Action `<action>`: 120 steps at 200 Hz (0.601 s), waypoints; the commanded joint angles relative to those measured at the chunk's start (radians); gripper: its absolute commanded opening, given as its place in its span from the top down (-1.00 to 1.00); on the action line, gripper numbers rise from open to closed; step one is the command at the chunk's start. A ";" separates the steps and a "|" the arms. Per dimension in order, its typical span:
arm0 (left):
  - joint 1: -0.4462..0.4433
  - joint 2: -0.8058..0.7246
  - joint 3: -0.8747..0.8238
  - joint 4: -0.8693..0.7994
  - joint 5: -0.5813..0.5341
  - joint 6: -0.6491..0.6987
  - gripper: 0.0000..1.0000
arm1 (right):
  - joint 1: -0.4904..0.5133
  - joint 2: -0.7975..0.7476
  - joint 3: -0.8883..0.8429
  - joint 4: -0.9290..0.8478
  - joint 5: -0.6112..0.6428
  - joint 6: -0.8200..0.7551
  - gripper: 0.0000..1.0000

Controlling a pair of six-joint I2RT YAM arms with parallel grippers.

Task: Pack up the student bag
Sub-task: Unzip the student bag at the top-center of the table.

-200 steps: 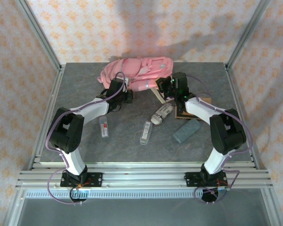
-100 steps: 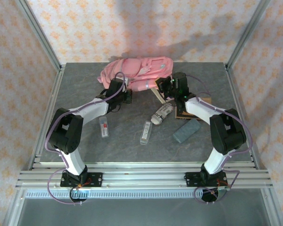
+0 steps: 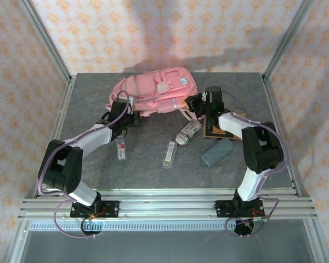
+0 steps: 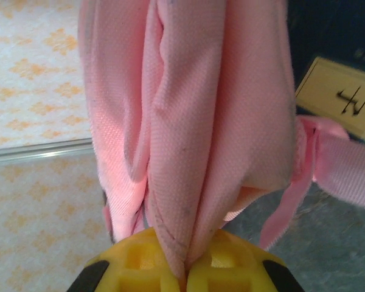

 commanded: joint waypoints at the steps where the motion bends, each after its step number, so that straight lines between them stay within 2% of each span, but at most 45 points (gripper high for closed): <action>1: -0.065 -0.049 0.011 -0.036 -0.046 -0.028 1.00 | -0.075 0.083 0.140 -0.013 0.132 -0.056 1.00; 10: -0.100 -0.042 0.031 -0.041 -0.054 -0.040 1.00 | -0.084 0.132 0.207 -0.061 0.128 -0.078 0.94; 28: -0.159 -0.027 0.060 -0.023 -0.084 -0.078 1.00 | -0.090 0.211 0.348 -0.240 0.128 -0.134 0.27; 49: -0.206 0.003 0.089 0.004 -0.107 -0.115 1.00 | -0.090 0.197 0.381 -0.384 0.131 -0.191 -0.11; 59: -0.222 0.022 0.107 0.006 -0.116 -0.125 1.00 | -0.090 0.148 0.317 -0.388 0.138 -0.197 -0.21; 77: -0.242 0.056 0.138 -0.001 -0.130 -0.128 1.00 | -0.093 0.030 0.170 -0.364 0.133 -0.201 -0.25; 82: -0.247 0.064 0.143 -0.003 -0.135 -0.127 1.00 | -0.092 -0.005 0.124 -0.347 0.129 -0.196 -0.32; 120: -0.268 0.097 0.154 0.006 -0.125 -0.121 1.00 | -0.053 -0.172 -0.124 -0.173 0.011 -0.140 -0.34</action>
